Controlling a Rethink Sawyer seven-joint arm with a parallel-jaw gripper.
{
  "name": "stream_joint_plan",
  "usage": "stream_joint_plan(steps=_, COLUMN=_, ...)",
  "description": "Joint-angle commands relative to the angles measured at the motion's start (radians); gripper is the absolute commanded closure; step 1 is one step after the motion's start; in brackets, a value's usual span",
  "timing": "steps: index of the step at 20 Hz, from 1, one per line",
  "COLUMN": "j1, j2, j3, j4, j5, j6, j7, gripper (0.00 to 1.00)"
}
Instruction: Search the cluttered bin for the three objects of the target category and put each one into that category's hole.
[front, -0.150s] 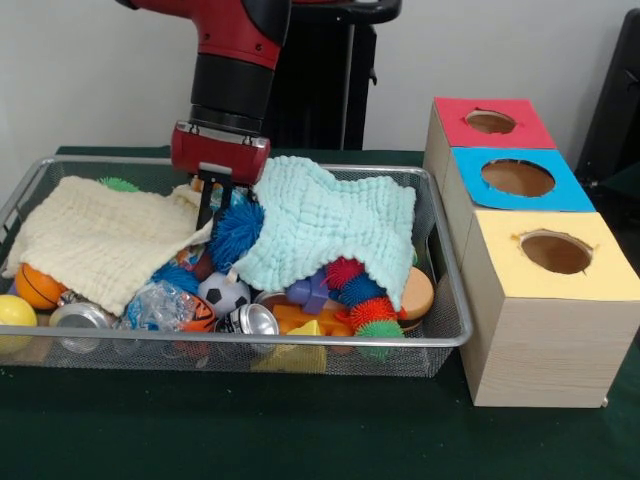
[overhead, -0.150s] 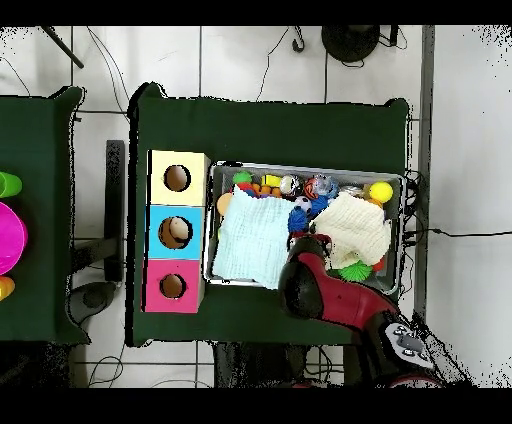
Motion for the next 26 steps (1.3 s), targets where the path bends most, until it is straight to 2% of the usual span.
stream_joint_plan(steps=1, j1=0.023, j2=-0.135, j3=0.038, j4=0.017, j5=0.044, j6=0.116, j7=0.183, gripper=1.0)
stream_joint_plan(steps=5, j1=0.03, j2=-0.27, j3=0.068, j4=0.045, j5=0.07, j6=0.244, j7=0.179, gripper=1.0)
stream_joint_plan(steps=7, j1=0.06, j2=-0.345, j3=0.057, j4=0.041, j5=0.097, j6=0.336, j7=0.164, gripper=1.0)
stream_joint_plan(steps=11, j1=0.149, j2=-0.439, j3=-0.012, j4=0.001, j5=0.139, j6=0.501, j7=0.145, gripper=1.0)
stream_joint_plan(steps=16, j1=0.224, j2=-0.488, j3=-0.068, j4=-0.056, j5=0.155, j6=0.639, j7=0.149, gripper=1.0)
stream_joint_plan(steps=26, j1=0.235, j2=-0.535, j3=-0.068, j4=-0.105, j5=0.151, j6=0.736, j7=0.119, gripper=1.0)
